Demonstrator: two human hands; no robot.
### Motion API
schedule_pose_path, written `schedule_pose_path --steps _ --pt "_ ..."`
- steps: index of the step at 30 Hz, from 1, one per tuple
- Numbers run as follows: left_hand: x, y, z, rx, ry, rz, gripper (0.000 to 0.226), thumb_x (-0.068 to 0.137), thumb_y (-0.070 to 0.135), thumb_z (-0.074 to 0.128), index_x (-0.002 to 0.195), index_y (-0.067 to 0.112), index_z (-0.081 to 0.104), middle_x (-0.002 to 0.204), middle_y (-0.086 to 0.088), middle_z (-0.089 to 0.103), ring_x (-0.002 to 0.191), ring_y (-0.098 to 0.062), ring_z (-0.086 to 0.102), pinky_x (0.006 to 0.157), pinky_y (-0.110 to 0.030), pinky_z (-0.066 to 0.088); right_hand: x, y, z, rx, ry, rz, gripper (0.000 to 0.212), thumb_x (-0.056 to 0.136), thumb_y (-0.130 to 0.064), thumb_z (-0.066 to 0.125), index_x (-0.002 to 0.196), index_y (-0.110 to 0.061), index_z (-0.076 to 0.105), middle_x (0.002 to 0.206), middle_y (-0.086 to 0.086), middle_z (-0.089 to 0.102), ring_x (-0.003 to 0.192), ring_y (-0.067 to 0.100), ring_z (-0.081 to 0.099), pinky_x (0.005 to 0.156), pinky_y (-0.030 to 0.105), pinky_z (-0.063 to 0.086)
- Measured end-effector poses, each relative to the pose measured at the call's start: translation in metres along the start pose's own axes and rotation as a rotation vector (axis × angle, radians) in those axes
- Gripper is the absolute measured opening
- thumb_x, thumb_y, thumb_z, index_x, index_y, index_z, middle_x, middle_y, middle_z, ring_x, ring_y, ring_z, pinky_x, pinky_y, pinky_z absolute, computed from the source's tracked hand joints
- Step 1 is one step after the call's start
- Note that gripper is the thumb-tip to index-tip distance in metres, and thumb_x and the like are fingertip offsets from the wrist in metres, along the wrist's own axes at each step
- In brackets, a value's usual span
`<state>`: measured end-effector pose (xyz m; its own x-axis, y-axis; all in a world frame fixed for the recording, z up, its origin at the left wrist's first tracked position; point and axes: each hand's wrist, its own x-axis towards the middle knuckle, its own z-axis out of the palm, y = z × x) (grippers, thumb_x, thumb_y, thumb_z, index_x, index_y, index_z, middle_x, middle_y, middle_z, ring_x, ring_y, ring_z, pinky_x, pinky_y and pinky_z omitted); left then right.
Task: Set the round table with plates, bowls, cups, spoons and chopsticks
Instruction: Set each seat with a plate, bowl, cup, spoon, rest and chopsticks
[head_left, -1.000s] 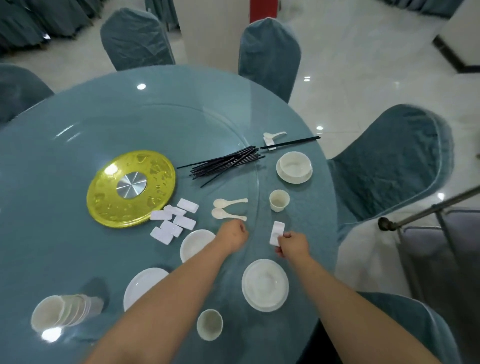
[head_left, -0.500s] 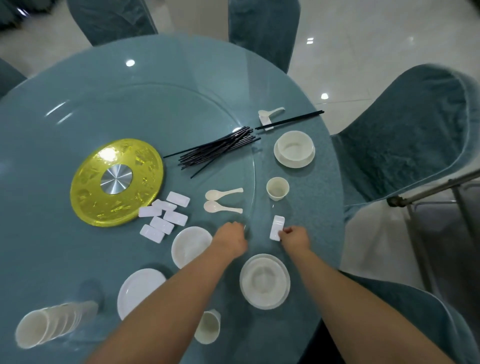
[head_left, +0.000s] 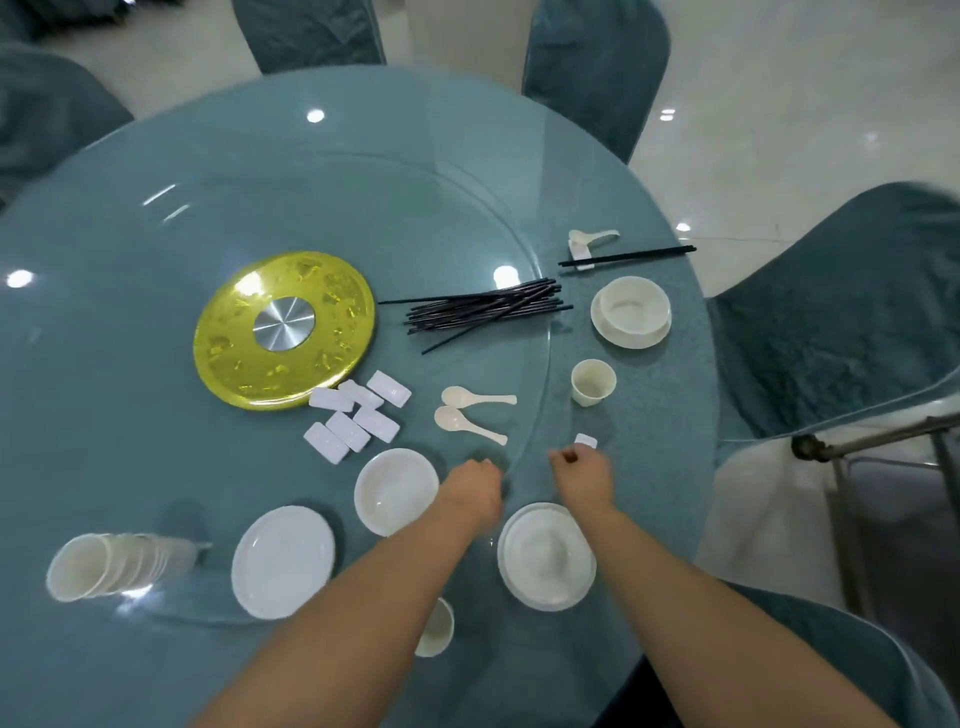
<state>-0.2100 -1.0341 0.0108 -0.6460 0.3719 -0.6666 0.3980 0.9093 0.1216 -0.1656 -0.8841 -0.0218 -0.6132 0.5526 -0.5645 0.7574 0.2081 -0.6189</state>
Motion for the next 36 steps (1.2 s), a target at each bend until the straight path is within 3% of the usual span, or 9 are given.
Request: schedule_pose_path --steps 2,7,14,17,25,28,36 --pt "-0.011 -0.004 0.006 -0.027 0.01 0.004 0.03 0.089 0.017 0.052 0.117 0.005 0.054 0.121 -0.014 0.059 0.114 -0.032 0.058 0.091 -0.038 0.047 -0.008 -0.011 0.009 -0.046 -0.032 -0.073 0.021 0.09 -0.021 0.061 0.089 -0.003 0.072 0.092 0.011 0.072 0.09 0.028 0.065 0.077 0.03 0.046" --pt "-0.035 -0.021 0.027 -0.029 0.026 0.001 0.034 0.09 0.014 0.051 0.123 0.005 0.053 0.124 -0.013 0.059 0.114 -0.032 0.059 0.093 -0.038 0.047 -0.03 -0.026 0.033 -0.202 -0.078 -0.205 0.02 0.09 -0.025 0.061 0.094 -0.008 0.072 0.097 0.009 0.073 0.095 0.027 0.065 0.079 0.029 0.045" --pt "-0.069 -0.058 0.054 -0.095 0.094 0.008 0.026 0.09 0.017 0.055 0.114 0.008 0.059 0.115 -0.012 0.065 0.106 -0.032 0.063 0.088 -0.039 0.049 -0.046 -0.034 0.068 -0.393 -0.129 -0.304 0.018 0.091 -0.019 0.059 0.1 -0.01 0.071 0.099 0.011 0.072 0.094 0.028 0.065 0.085 0.031 0.048" --pt "-0.079 -0.072 0.062 -0.126 0.078 -0.018 0.023 0.088 0.021 0.056 0.109 0.012 0.058 0.111 -0.01 0.065 0.103 -0.032 0.063 0.085 -0.04 0.049 -0.051 -0.043 0.083 -0.468 -0.148 -0.347 0.021 0.091 -0.018 0.058 0.107 -0.011 0.07 0.101 0.011 0.069 0.09 0.027 0.064 0.083 0.033 0.051" --pt "-0.097 -0.11 0.076 -0.066 0.022 0.006 0.021 0.088 0.025 0.052 0.103 0.014 0.061 0.103 -0.01 0.067 0.097 -0.032 0.064 0.075 -0.036 0.048 -0.066 -0.05 0.125 -0.743 -0.168 -0.48 0.018 0.095 -0.017 0.053 0.097 -0.006 0.067 0.102 0.013 0.063 0.092 0.033 0.063 0.08 0.038 0.051" --pt "-0.102 -0.121 0.074 -0.07 -0.015 0.002 0.021 0.087 0.03 0.053 0.096 0.015 0.064 0.099 -0.009 0.068 0.093 -0.032 0.065 0.08 -0.038 0.052 -0.071 -0.048 0.136 -0.832 -0.18 -0.514 0.02 0.097 -0.018 0.051 0.099 -0.005 0.066 0.103 0.014 0.062 0.094 0.033 0.063 0.08 0.039 0.05" --pt "-0.109 -0.137 0.076 -0.087 -0.05 -0.017 0.022 0.088 0.025 0.049 0.099 0.014 0.065 0.098 -0.008 0.067 0.092 -0.03 0.063 0.077 -0.036 0.048 -0.082 -0.046 0.153 -0.89 -0.2 -0.563 0.02 0.098 -0.016 0.048 0.102 -0.005 0.063 0.106 0.014 0.059 0.097 0.034 0.062 0.08 0.039 0.048"
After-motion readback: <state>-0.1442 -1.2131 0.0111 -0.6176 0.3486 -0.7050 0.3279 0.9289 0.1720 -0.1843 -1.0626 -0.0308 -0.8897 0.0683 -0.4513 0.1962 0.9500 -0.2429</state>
